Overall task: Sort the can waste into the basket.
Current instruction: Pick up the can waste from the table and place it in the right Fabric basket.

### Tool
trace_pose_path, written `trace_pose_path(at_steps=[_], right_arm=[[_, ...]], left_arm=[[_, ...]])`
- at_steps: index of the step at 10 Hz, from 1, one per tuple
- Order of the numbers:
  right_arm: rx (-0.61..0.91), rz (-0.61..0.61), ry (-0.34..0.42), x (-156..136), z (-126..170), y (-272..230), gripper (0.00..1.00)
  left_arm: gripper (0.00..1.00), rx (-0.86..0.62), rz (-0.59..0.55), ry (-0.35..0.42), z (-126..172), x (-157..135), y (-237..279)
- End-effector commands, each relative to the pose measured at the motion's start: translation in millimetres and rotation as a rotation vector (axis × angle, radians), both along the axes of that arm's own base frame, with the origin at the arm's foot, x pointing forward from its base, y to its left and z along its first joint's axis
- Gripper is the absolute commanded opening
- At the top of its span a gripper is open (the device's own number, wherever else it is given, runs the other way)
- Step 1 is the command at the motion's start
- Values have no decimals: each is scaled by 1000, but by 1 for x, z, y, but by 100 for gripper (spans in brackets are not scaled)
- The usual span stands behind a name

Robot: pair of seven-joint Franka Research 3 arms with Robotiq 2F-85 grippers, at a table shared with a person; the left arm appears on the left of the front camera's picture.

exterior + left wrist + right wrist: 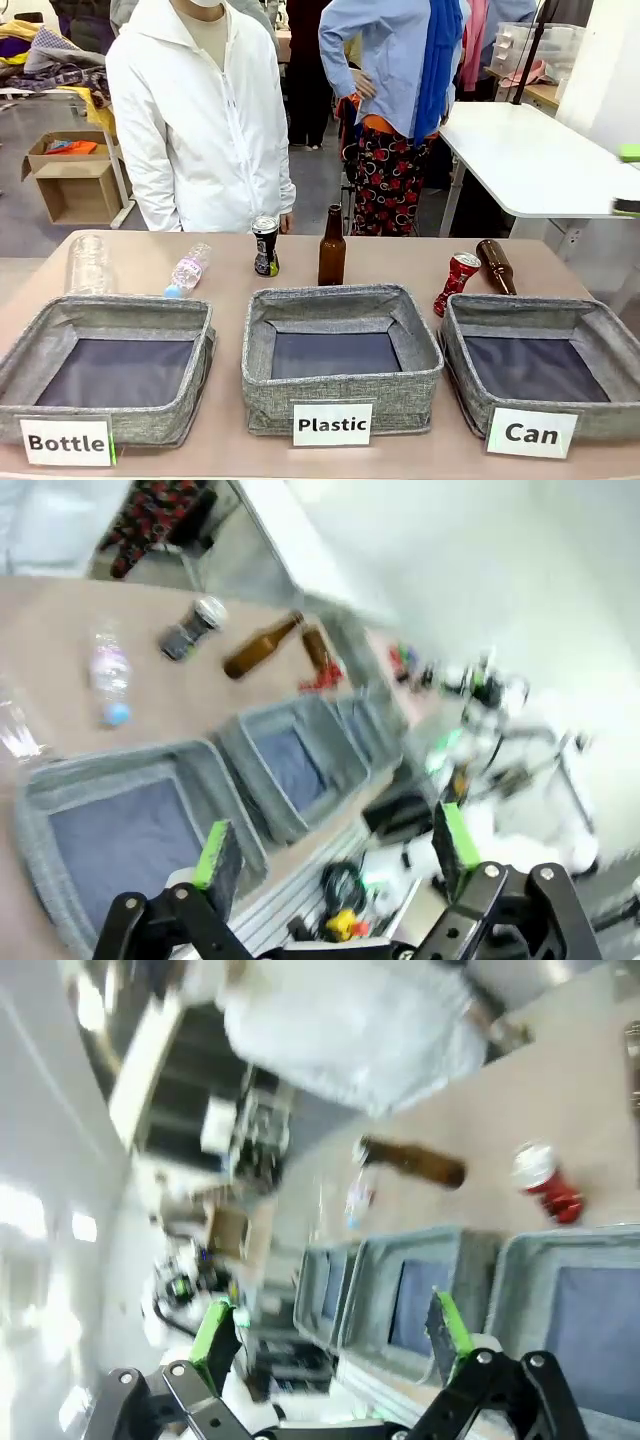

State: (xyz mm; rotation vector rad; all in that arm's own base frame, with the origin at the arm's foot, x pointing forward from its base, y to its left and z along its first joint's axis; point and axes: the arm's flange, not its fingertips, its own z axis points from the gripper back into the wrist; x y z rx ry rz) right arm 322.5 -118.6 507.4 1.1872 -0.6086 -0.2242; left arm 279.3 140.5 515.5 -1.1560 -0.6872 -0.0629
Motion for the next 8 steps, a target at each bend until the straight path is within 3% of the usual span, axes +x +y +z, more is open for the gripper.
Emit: trace_pose_path(at_steps=[1, 3, 4, 5, 8], right_arm=[[73, -124, 1, -43, -67, 10, 100], [68, -236, 48, -47, -83, -6, 100], [56, -309, 83, -47, -87, -11, 100], [85, -214, 65, -3, -51, -64, 100], [85, -214, 65, -3, -51, -64, 100]], left_arm=[[100, -143, 151, -6, -84, -42, -23], [100, -179, 311, 36, -102, -58, -47], [100, -153, 456, 116, -105, -58, -52], [100, -180, 262, 54, -51, -3, 68], [100, -180, 262, 54, -51, -3, 68]])
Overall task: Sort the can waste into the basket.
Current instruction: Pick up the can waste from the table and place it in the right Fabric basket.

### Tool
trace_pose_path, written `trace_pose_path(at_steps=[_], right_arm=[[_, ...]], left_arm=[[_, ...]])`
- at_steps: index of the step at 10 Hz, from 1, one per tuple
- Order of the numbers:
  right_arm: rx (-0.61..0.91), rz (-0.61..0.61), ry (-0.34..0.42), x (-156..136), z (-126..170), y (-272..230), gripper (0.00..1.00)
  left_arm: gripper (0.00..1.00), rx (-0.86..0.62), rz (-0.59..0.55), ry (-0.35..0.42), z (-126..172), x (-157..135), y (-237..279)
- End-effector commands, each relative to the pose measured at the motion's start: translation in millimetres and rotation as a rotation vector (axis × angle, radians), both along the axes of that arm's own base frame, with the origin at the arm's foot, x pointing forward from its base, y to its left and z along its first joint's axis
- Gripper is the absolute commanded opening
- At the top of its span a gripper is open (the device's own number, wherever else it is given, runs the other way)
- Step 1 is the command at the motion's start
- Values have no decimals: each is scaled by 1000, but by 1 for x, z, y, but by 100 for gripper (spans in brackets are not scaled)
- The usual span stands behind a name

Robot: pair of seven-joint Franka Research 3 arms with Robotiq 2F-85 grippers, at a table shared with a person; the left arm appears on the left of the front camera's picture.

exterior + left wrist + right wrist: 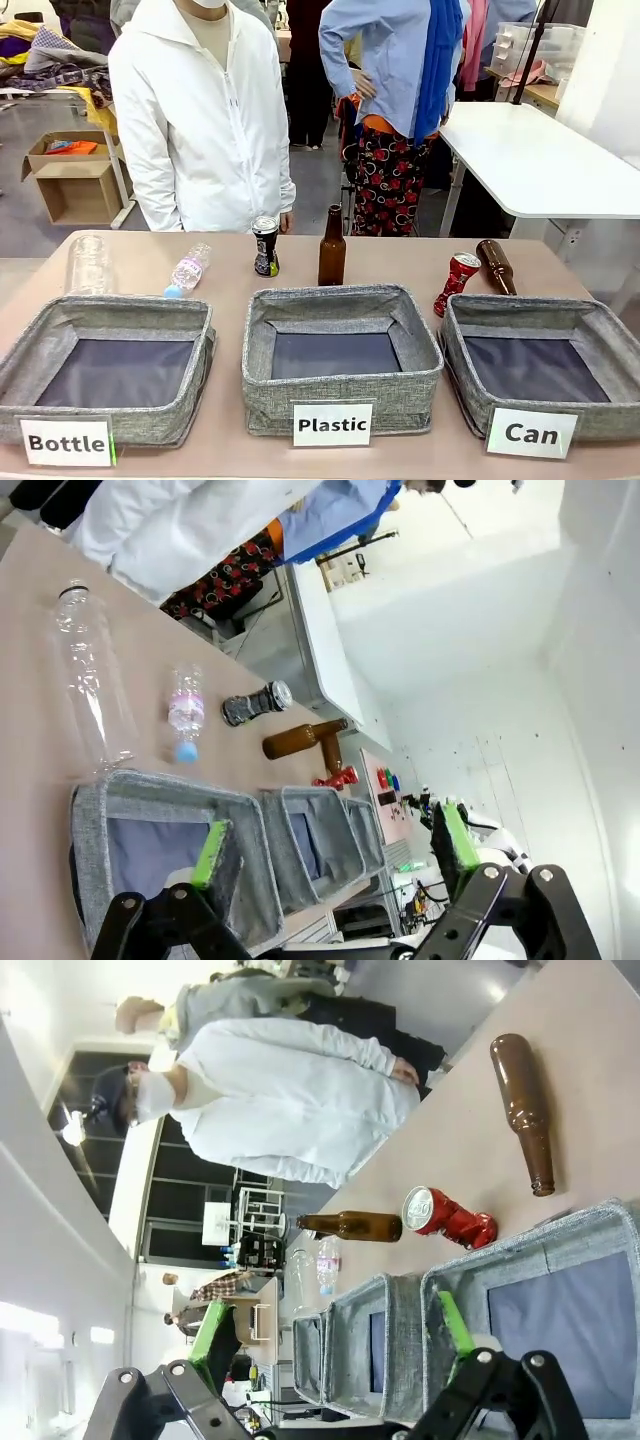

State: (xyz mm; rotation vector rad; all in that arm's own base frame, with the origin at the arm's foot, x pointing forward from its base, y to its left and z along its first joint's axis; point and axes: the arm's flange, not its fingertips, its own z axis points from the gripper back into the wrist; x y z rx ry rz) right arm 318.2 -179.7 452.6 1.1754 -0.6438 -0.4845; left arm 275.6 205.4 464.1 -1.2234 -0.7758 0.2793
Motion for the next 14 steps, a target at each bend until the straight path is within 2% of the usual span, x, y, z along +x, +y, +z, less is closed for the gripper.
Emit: trace_pose_path(at_steps=[1, 5, 6, 8, 9, 10, 11, 13, 14], right_arm=[[8, -4, -34, 1, 4, -2, 100], [8, -4, -34, 1, 4, -2, 100], [8, -4, -34, 1, 4, -2, 100], [8, -4, -34, 1, 4, -2, 100], [8, -4, -34, 1, 4, -2, 100], [8, -4, -34, 1, 4, -2, 100], [8, -4, -34, 1, 4, -2, 100], [8, -4, -34, 1, 4, -2, 100], [8, -4, -34, 1, 4, -2, 100]], left_arm=[[100, 6, -3, -32, 0, 1, 3], [100, 6, -3, -32, 0, 1, 3], [100, 7, -3, -2, -1, -3, 2], [100, 277, 26, -60, 32, 10, -34], [100, 398, -80, -128, 45, 37, -59], [100, 473, -179, -141, 51, 70, -92], [100, 529, -275, -115, 48, 110, -124], [100, 637, -328, 23, 33, 189, -182], [100, 639, -364, 53, 25, 202, -197]])
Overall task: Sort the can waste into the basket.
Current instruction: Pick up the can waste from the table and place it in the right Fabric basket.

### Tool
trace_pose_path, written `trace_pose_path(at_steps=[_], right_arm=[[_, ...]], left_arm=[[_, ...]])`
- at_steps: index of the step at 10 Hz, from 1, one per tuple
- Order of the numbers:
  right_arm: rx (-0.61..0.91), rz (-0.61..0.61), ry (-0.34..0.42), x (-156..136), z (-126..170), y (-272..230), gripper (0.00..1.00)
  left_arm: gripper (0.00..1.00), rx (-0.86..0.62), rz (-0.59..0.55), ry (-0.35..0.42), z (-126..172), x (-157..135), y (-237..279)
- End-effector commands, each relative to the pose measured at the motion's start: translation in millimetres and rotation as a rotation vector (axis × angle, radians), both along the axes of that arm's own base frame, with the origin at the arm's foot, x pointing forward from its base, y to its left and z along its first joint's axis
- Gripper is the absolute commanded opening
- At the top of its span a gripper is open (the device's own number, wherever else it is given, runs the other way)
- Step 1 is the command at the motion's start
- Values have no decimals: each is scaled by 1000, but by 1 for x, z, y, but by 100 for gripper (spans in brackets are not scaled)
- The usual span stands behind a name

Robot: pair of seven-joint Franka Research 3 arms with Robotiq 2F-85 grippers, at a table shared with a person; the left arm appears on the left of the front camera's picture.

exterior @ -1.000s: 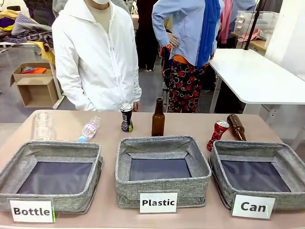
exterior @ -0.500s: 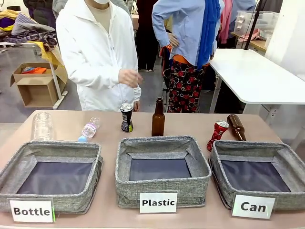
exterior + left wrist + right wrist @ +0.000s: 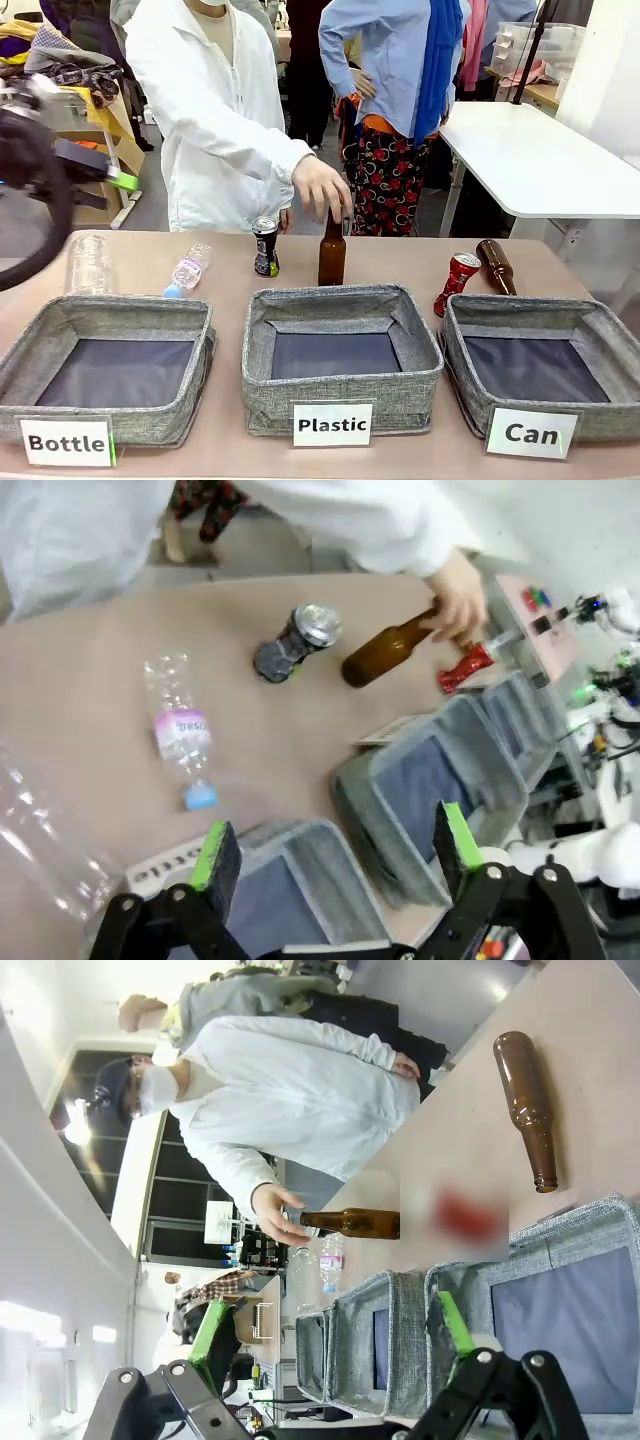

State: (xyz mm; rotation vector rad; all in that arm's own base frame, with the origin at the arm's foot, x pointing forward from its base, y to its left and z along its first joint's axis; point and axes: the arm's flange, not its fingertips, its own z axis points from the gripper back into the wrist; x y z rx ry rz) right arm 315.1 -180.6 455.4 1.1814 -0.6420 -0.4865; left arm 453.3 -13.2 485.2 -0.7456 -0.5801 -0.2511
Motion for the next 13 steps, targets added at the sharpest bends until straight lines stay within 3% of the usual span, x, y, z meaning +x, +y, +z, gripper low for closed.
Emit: trace_pose_path(at_steps=[1, 2, 3, 4, 6, 8, 11, 12, 13], right_arm=[[1, -5, -34, 4, 1, -1, 100], [1, -5, -34, 4, 1, -1, 100], [1, -5, -34, 4, 1, -1, 100], [1, -5, -34, 4, 1, -1, 100], [1, -5, -34, 4, 1, -1, 100], [1, -5, -34, 4, 1, -1, 100], [1, -5, -34, 4, 1, -1, 100], [1, -5, -34, 4, 1, -1, 100], [1, -5, -34, 4, 1, -1, 100]], left_arm=[[100, 43, 20, 71, 1, 26, 21], [100, 22, 84, 49, 12, 16, 47], [100, -35, 125, 13, 27, -12, 88], [100, -148, 166, -55, 33, -57, 131], [100, -280, 270, -142, 16, -131, 181], [100, -412, 337, -191, -19, -175, 208], [100, -486, 379, -268, -25, -203, 221], [100, -483, 306, -265, -18, -187, 214], [100, -421, 268, -214, -7, -166, 202]])
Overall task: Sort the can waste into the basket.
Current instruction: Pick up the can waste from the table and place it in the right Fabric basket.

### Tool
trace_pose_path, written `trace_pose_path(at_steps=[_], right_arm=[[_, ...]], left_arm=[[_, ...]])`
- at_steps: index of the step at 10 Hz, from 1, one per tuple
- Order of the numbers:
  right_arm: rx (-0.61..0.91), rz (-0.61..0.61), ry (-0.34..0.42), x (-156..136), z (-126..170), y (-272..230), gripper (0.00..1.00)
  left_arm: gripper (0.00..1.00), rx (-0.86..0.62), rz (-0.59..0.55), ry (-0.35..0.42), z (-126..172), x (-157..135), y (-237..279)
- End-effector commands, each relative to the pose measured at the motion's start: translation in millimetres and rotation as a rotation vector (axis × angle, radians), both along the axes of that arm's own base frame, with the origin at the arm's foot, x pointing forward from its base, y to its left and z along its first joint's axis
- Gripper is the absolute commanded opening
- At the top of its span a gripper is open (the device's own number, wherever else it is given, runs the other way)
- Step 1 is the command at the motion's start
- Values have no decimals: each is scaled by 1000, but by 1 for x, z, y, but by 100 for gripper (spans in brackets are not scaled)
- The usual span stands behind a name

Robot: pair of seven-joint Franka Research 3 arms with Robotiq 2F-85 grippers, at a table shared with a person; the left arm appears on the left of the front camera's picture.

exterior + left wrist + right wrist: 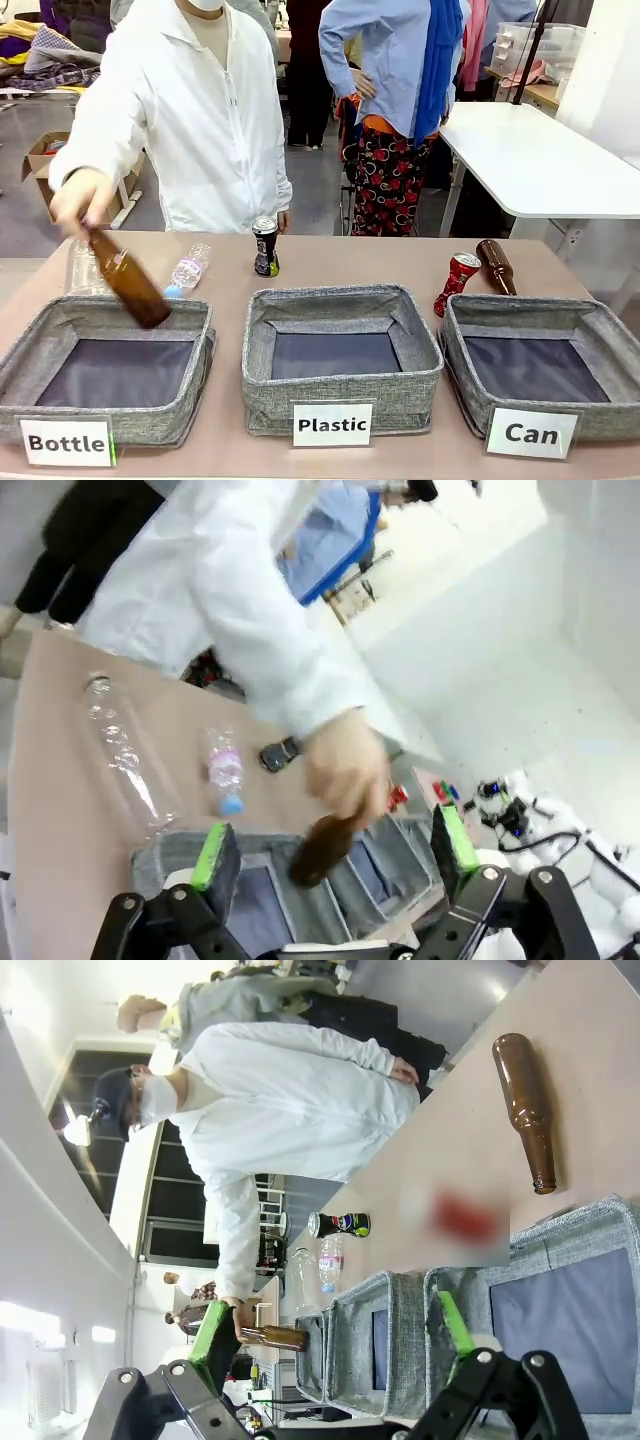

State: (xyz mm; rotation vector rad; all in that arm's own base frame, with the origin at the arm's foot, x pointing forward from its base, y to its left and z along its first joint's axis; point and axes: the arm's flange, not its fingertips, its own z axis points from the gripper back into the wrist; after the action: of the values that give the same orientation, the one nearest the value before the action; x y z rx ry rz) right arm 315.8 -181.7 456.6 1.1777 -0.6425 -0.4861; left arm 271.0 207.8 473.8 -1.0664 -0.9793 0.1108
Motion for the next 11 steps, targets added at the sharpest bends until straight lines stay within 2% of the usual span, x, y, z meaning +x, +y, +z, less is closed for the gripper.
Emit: trace_pose_path(at_steps=[1, 2, 3, 5, 7, 8, 11], right_arm=[[5, -4, -35, 3, 0, 0, 100], [5, -4, -35, 3, 0, 0, 100], [5, -4, -35, 3, 0, 0, 100], [5, -4, -35, 3, 0, 0, 100], [5, -4, -35, 3, 0, 0, 100], [5, -4, -35, 3, 0, 0, 100], [5, -4, -35, 3, 0, 0, 100]], left_arm=[[100, 125, -77, 82, 15, 36, -25], [100, 108, -5, 115, 20, 46, -10], [100, 34, 82, 103, 18, 25, 7], [100, -66, 233, 108, -10, -14, 27], [100, -109, 286, 74, -18, -42, 32], [100, -109, 287, 66, -21, -40, 27], [100, -33, 253, 82, -1, -22, 15]])
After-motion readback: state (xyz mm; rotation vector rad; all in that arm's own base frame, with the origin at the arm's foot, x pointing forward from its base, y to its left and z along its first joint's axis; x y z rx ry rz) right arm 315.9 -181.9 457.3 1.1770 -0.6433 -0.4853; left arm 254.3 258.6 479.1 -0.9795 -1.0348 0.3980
